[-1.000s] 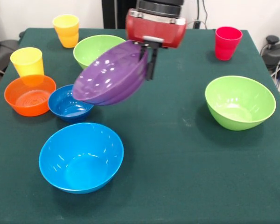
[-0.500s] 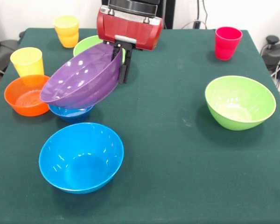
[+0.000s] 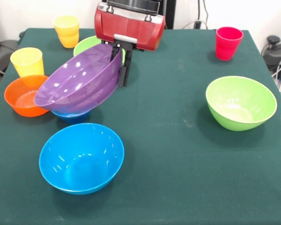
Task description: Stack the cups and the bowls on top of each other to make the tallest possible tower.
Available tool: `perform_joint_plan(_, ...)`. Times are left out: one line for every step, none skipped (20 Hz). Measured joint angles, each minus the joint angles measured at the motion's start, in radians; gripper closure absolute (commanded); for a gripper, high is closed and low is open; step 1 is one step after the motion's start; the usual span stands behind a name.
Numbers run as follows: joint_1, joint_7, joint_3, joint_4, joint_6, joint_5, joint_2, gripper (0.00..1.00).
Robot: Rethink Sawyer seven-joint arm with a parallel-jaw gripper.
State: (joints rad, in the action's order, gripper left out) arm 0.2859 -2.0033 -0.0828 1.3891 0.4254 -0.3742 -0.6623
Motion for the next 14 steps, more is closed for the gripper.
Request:
perform_joint_plan(0.000,0.000,-0.003,-0.008,0.004,-0.003,0.001,1.00)
perform_joint_plan(0.002,0.000,-0.013,-0.028,0.015,-0.009,0.002,1.00)
perform_joint_plan(0.003,0.000,-0.016,-0.036,0.020,-0.011,0.002,1.00)
perform_joint_plan(0.003,0.000,-0.017,-0.040,0.022,-0.012,0.002,1.00)
perform_joint_plan(0.005,0.000,-0.021,-0.048,0.027,-0.015,0.003,1.00)
perform_joint_plan(0.007,0.000,-0.025,-0.056,0.030,-0.018,0.003,1.00)
perform_joint_plan(0.009,0.000,-0.029,-0.063,0.032,-0.021,0.004,1.00)
perform_joint_plan(0.015,0.000,-0.038,-0.076,0.032,-0.028,0.005,1.00)
perform_joint_plan(0.018,0.000,-0.043,-0.083,0.032,-0.032,0.007,1.00)
perform_joint_plan(0.021,0.000,-0.048,-0.091,0.032,-0.035,0.009,1.00)
perform_joint_plan(0.023,0.000,-0.052,-0.099,0.032,-0.038,0.014,1.00)
perform_joint_plan(0.025,0.000,-0.055,-0.107,0.032,-0.041,0.019,1.00)
perform_joint_plan(0.026,0.000,-0.057,-0.112,0.032,-0.043,0.023,1.00)
perform_joint_plan(0.027,0.000,-0.059,-0.117,0.032,-0.045,0.027,1.00)
